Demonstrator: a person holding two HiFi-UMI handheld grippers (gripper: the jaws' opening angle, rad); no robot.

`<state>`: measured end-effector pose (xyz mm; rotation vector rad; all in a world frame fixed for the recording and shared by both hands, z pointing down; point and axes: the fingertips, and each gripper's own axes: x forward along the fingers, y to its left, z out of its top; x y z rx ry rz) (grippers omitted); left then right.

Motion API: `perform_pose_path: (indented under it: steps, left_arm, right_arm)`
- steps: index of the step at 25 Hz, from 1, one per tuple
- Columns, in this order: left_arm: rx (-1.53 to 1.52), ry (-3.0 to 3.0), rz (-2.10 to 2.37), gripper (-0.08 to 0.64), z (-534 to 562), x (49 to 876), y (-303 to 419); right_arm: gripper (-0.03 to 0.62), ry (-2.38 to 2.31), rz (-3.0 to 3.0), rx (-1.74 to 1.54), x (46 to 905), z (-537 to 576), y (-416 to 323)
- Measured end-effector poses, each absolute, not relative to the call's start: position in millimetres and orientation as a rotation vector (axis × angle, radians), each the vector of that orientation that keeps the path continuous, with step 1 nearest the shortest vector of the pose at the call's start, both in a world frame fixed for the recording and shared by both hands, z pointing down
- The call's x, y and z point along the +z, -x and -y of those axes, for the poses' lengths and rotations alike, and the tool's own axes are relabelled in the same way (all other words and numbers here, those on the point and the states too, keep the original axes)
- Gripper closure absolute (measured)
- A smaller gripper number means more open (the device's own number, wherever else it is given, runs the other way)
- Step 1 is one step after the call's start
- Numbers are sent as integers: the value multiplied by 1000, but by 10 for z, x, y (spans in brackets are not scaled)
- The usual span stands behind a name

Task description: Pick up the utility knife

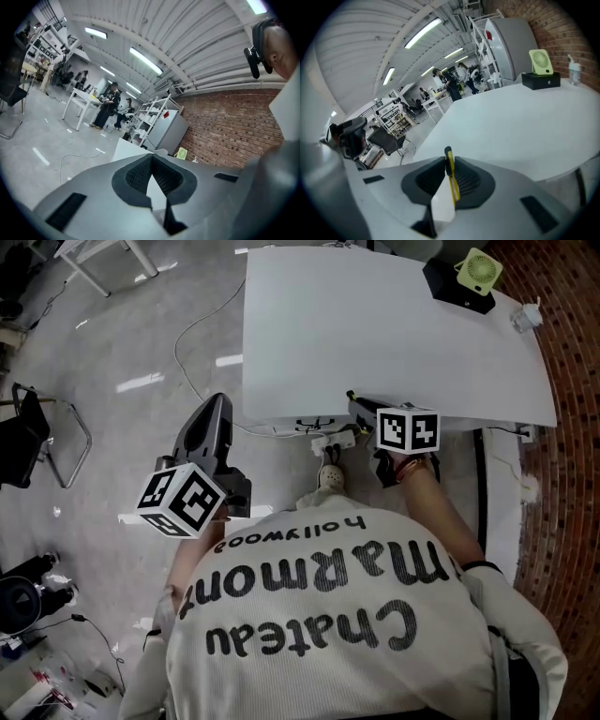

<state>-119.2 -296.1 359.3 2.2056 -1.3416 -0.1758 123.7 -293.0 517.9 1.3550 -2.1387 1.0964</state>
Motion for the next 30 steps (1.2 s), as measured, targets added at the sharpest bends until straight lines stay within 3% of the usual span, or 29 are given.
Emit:
perform_pose_path:
  steps: [12,30]
  left_arm:
    - [-166,-2310,1221,560,2588,3458,1234]
    - [-134,-2405,1268,560,2219,3249,1498]
  right_arm:
    - [529,-1482,2343,1229,4491,2519,-696]
    - [529,-1777,2594,770,3325,2169,-357]
